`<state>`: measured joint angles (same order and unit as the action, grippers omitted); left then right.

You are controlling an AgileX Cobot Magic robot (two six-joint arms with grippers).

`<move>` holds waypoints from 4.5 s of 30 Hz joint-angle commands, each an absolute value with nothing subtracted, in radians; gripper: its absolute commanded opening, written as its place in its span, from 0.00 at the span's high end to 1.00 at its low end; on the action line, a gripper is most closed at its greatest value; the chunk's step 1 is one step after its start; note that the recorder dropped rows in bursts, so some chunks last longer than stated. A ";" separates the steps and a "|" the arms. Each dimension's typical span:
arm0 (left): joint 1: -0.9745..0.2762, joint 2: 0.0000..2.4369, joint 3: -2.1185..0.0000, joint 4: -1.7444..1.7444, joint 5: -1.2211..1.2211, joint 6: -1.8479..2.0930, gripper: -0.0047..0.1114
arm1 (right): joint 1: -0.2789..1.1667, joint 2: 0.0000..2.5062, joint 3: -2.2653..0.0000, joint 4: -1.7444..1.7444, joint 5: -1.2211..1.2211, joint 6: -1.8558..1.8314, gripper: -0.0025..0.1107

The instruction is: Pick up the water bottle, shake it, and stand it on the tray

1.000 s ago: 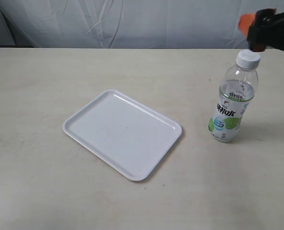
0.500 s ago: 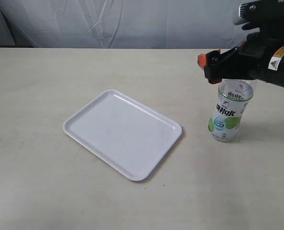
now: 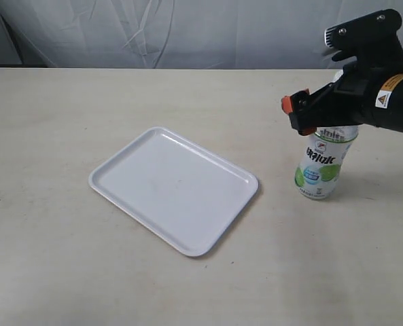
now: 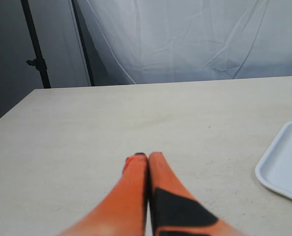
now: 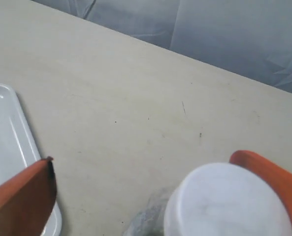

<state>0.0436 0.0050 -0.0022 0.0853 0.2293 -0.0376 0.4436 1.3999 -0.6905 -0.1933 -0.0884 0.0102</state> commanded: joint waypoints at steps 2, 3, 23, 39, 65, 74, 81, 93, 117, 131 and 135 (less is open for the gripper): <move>0.038 0.000 0.000 0.084 0.225 -0.044 0.96 | 0.439 1.413 -0.694 -0.198 -0.082 0.000 0.15; 0.038 0.000 0.000 0.084 0.225 -0.044 0.96 | 0.439 1.417 -0.694 -0.191 -0.082 0.000 0.15; 0.038 0.000 0.000 0.084 0.225 -0.044 0.96 | 0.437 1.487 -0.694 -0.123 -0.047 0.000 0.15; 0.038 0.000 0.000 0.084 0.225 -0.044 0.96 | 0.368 1.529 -0.664 -0.123 -0.055 0.000 0.15; 0.038 0.000 0.000 0.084 0.225 -0.044 0.96 | 0.381 1.546 -0.664 -0.049 -0.039 0.018 0.94; 0.038 0.000 0.000 0.084 0.225 -0.044 0.96 | 0.558 1.223 -0.744 -0.049 -0.062 0.018 0.99; 0.038 0.000 0.000 0.084 0.225 -0.044 0.96 | 0.700 1.151 -0.779 -0.049 -0.237 0.021 0.99; 0.038 0.000 0.000 0.084 0.225 -0.044 0.96 | 0.852 1.344 -0.874 -0.055 0.016 0.053 0.99; 0.038 0.000 0.000 0.084 0.225 -0.044 0.96 | 0.898 1.228 -0.885 -0.076 0.057 0.051 0.99; 0.038 0.000 0.000 0.084 0.225 -0.044 0.96 | 0.853 1.336 -0.843 -0.044 0.042 0.018 0.99; 0.038 0.000 0.000 0.084 0.225 -0.044 0.96 | 0.695 1.336 -0.843 -0.044 0.045 0.018 0.99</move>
<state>0.0436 0.0050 -0.0022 0.0853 0.2293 -0.0376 0.7896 1.3483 -0.8348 -0.0250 0.0867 0.0245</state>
